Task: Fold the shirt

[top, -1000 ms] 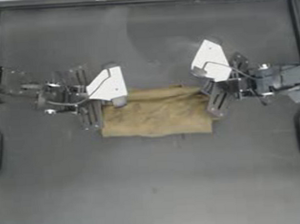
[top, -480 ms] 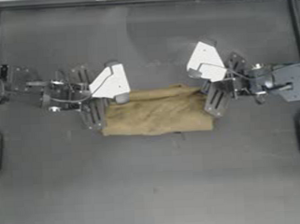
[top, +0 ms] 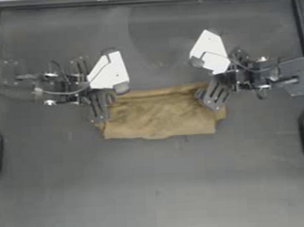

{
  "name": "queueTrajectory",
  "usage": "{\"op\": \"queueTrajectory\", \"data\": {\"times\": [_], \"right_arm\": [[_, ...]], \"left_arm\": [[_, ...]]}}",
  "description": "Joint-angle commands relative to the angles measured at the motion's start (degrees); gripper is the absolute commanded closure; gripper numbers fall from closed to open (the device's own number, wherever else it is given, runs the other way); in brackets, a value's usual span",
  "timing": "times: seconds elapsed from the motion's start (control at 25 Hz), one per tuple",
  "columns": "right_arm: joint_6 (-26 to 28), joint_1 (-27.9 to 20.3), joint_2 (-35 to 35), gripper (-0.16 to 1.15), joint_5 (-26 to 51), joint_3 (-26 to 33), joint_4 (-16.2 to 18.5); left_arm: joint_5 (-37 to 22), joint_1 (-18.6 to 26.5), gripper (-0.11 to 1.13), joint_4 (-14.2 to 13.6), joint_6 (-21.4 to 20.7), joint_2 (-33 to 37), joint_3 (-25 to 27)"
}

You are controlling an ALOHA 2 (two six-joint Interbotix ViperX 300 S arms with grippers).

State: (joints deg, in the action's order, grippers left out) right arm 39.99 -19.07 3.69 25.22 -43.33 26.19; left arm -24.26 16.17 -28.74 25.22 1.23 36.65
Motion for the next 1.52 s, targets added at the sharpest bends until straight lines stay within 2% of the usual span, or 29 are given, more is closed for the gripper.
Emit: {"op": "queueTrajectory", "data": {"times": [0.04, 0.16, 0.36, 0.52, 0.64, 0.8, 0.92, 1.04, 1.36, 1.44, 1.52], "right_arm": [[0.44, 0.0, 4.66, -0.03, 0.09, 1.41, -2.02], [0.53, 0.0, 6.59, -0.02, 0.26, 1.58, -6.68], [0.35, 0.0, 10.37, -0.02, 0.53, 0.7, -17.75], [1.14, 0.7, 15.12, -0.02, 1.14, -1.14, -25.58], [2.2, 1.67, 17.75, -0.02, 1.32, -2.37, -29.97], [6.5, 2.11, 19.95, -0.02, 1.93, -4.39, -31.9], [11.43, 2.9, 19.95, -0.02, 1.76, -5.98, -30.94], [18.02, 3.25, 19.86, -0.02, 1.58, -8.17, -27.07], [39.37, 4.39, 19.42, -0.02, -1.14, -12.22, -10.99], [45.09, 4.83, 18.72, -0.02, -3.52, -13.18, -6.24], [49.31, 4.83, 17.58, -0.02, -7.47, -13.97, -3.16]], "left_arm": [[0.62, 0.18, 0.23, -0.44, -0.09, 5.71, -0.97], [2.99, 0.18, 0.23, -0.44, 0.09, 7.82, -0.97], [14.15, 0.18, 0.23, 0.26, 0.53, 9.84, 0.26], [20.48, 0.18, 0.23, 0.62, 0.44, 9.23, 0.97], [24.08, 0.18, 0.23, 0.62, 0.44, 8.35, 1.49], [27.16, 0.18, 0.23, 0.44, 0.18, 7.29, 1.49], [29.09, 0.18, 0.23, 0.26, -0.09, 6.42, 1.58], [31.2, 0.18, 0.23, -0.09, -0.26, 5.19, 1.49], [32.61, 0.18, 0.23, -1.41, -0.35, 2.2, 0.0], [32.61, 0.18, 0.23, -1.76, -0.35, 2.02, -0.53], [32.61, 0.18, 0.24, -2.02, -0.35, 1.93, -0.79]]}}
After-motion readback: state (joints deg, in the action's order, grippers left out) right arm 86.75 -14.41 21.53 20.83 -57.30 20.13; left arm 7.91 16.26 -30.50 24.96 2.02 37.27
